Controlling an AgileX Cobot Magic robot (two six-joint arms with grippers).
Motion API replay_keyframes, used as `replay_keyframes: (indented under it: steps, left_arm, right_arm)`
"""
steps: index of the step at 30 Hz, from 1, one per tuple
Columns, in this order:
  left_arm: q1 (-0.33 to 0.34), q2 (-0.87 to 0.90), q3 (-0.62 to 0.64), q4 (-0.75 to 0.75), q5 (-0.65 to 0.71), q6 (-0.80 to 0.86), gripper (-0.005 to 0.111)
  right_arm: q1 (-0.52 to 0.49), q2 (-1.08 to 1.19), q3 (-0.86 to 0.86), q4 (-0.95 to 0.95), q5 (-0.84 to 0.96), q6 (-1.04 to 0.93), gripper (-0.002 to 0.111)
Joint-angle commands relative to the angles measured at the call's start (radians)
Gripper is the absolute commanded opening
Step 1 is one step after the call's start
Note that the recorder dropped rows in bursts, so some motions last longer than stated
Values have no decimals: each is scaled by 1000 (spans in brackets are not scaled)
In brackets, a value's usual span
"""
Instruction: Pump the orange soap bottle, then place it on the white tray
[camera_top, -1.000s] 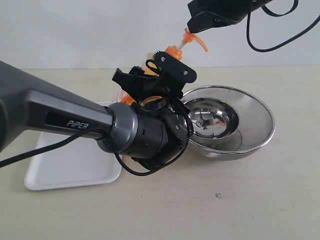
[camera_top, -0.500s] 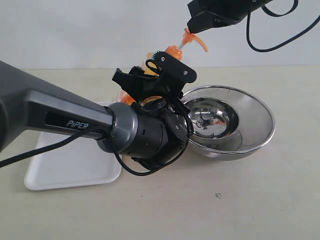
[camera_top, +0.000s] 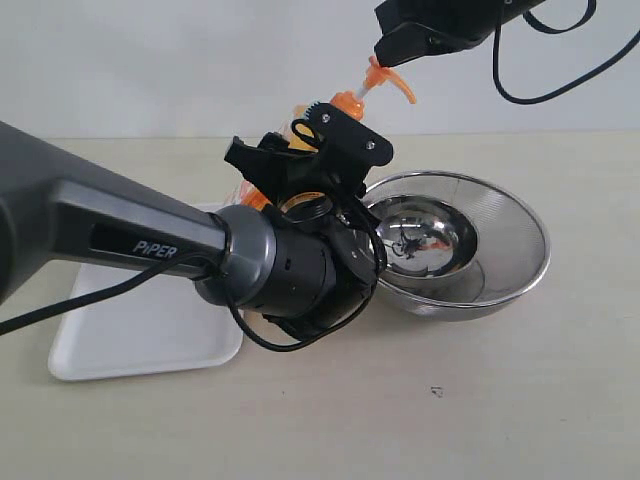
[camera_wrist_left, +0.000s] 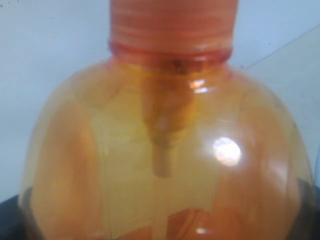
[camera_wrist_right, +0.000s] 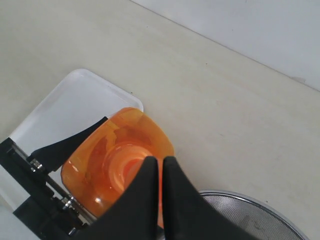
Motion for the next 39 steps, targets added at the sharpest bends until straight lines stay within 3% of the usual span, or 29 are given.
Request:
replay_keyframes:
  steps: [1,12,27,39]
  left_arm:
    - [-10,-14,-9,58,18,-32,5]
    - [-10,-14,-9,58,20,-32,5]
    - [-10,-14,-9,62,18,-32,5]
    - [-10,-14,-9,65,18,-32,5]
  right_arm:
    - [22,24,17,-29,104,1,0]
    - [22,24,17,-29,90,2,0]
    - [21,-150,15,-190,-100,57,0]
    - [21,-147,15,-235,-87,120,0]
